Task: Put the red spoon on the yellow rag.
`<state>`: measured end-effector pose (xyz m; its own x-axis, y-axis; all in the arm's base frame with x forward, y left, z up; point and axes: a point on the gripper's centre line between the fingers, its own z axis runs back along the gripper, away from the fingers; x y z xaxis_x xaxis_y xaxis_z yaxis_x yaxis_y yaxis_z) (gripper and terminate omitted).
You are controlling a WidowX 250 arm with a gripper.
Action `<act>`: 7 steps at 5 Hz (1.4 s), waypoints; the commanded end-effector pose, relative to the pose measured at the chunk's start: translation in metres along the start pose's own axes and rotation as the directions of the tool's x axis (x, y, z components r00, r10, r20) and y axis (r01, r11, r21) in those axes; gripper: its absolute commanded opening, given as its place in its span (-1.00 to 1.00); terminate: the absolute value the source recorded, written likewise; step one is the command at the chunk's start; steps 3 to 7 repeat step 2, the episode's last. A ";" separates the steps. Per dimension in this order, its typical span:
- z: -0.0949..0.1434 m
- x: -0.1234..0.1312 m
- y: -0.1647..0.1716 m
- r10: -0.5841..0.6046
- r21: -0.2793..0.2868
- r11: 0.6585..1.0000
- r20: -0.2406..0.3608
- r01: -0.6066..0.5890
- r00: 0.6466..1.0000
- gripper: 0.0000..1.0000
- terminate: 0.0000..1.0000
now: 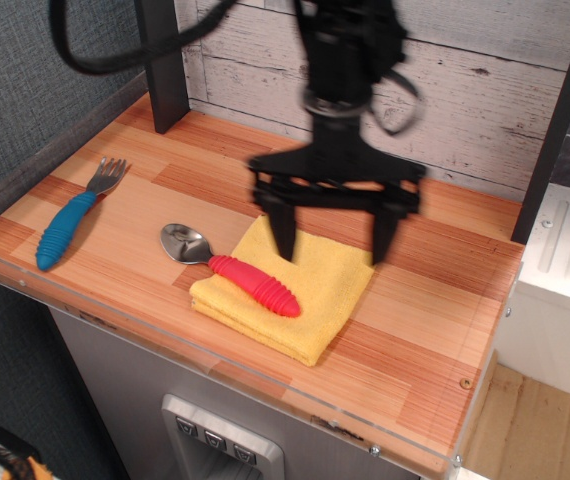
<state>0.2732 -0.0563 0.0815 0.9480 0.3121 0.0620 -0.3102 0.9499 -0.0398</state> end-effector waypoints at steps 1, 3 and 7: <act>0.018 -0.003 -0.020 -0.102 -0.016 0.995 0.053 0.103 0.993 1.00 -1.00; 0.018 -0.003 -0.020 -0.102 -0.016 0.995 0.053 0.103 0.993 1.00 1.00; 0.018 -0.003 -0.020 -0.102 -0.016 0.995 0.053 0.103 0.993 1.00 1.00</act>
